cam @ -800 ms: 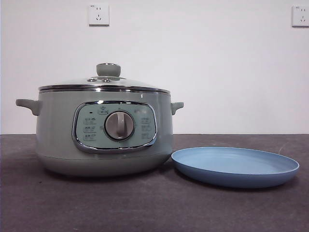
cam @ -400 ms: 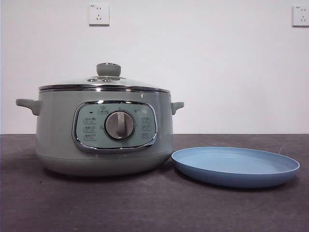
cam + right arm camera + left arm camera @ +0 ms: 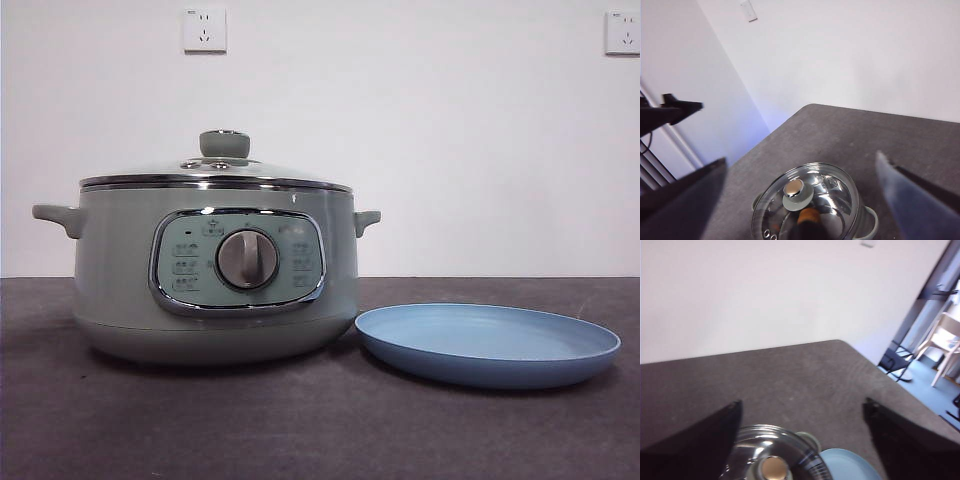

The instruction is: Take the potato out from the steamer,put the potato on the plate,close the lid

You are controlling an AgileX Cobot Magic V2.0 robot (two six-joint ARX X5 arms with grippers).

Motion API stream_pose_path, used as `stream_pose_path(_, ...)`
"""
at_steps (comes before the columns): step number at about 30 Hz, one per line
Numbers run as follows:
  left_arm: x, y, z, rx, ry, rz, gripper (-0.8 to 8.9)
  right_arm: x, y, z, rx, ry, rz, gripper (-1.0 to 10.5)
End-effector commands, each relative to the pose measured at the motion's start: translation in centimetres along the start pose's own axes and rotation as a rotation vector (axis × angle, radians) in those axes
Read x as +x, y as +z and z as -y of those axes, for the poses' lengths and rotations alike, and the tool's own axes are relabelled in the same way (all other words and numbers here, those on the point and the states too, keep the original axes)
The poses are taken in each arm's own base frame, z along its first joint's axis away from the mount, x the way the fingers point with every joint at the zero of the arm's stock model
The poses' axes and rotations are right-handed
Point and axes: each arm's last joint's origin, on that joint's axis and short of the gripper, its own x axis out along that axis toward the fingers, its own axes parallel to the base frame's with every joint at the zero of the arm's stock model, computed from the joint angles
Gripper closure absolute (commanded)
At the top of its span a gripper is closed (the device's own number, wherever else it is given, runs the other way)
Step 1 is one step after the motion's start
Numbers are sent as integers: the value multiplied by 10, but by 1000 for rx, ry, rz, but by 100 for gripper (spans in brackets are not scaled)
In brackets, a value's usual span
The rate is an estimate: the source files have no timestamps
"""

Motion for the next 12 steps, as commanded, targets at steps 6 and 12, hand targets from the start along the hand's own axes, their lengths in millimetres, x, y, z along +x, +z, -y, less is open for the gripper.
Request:
stream_pose_path(6, 58, -15, 0, 19, 58, -95, 270, 0, 0, 0, -3, -19, -4, 321)
stream_pose_path(12, 105, -41, 2, 39, 122, -231, 271, 0, -3, 0, 20, -23, -27, 321)
